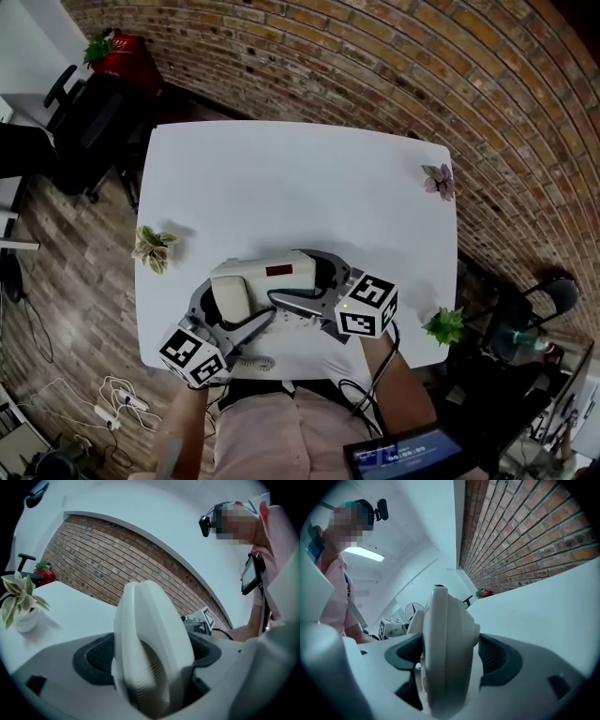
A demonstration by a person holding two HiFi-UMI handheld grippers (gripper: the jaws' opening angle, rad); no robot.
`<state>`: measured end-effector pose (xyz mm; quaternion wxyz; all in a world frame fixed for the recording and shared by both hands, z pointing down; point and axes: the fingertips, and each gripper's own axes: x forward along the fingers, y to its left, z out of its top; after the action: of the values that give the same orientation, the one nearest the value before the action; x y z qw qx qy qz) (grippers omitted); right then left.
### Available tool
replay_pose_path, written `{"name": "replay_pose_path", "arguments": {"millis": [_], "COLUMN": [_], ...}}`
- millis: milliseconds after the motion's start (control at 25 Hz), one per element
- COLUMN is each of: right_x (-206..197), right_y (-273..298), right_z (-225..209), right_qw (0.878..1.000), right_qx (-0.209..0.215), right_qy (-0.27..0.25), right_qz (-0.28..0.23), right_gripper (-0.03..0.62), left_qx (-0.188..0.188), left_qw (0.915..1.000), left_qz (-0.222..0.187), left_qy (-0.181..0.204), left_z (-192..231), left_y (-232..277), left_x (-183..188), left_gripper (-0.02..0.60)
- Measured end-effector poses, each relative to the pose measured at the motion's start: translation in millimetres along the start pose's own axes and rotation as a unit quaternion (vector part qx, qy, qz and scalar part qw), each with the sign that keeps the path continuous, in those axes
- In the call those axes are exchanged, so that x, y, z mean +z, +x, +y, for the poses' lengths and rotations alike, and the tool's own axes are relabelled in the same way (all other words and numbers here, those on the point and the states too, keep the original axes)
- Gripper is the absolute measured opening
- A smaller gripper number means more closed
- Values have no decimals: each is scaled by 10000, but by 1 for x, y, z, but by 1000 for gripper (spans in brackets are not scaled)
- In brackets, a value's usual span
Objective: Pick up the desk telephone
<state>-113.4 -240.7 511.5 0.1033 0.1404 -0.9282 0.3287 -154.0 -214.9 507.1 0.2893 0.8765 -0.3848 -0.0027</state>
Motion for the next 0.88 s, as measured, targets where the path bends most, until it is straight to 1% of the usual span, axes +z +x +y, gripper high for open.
{"name": "replay_pose_path", "arguments": {"millis": [120, 280, 480, 520, 600, 880], "right_x": [0, -2, -17, -17, -17, -21], "right_y": [-2, -9, -7, -8, -9, -17], "right_z": [4, 3, 2, 3, 5, 9], "right_qw": [9997, 9991, 9984, 9984, 9983, 9972], "right_qx": [-198, -421, -437, -451, -496, -636], "right_qy": [48, 96, 332, 321, 276, 368], "right_qz": [110, 3, 135, 119, 119, 139], "right_gripper": [387, 373, 372, 366, 328, 321], "left_qx": [40, -56, -46, -67, -97, -201], "left_qw": [9999, 9999, 10000, 10000, 9999, 9995], "left_qz": [-55, -12, -1, 18, 58, 245], "left_qy": [79, 147, -25, -29, -63, -93], "left_z": [-2, -5, -3, -3, -3, -9], "left_y": [-2, 0, -1, 0, 1, 2], "left_x": [0, 0, -2, -2, -3, -5], "left_gripper": [474, 474, 474, 475, 474, 465]}}
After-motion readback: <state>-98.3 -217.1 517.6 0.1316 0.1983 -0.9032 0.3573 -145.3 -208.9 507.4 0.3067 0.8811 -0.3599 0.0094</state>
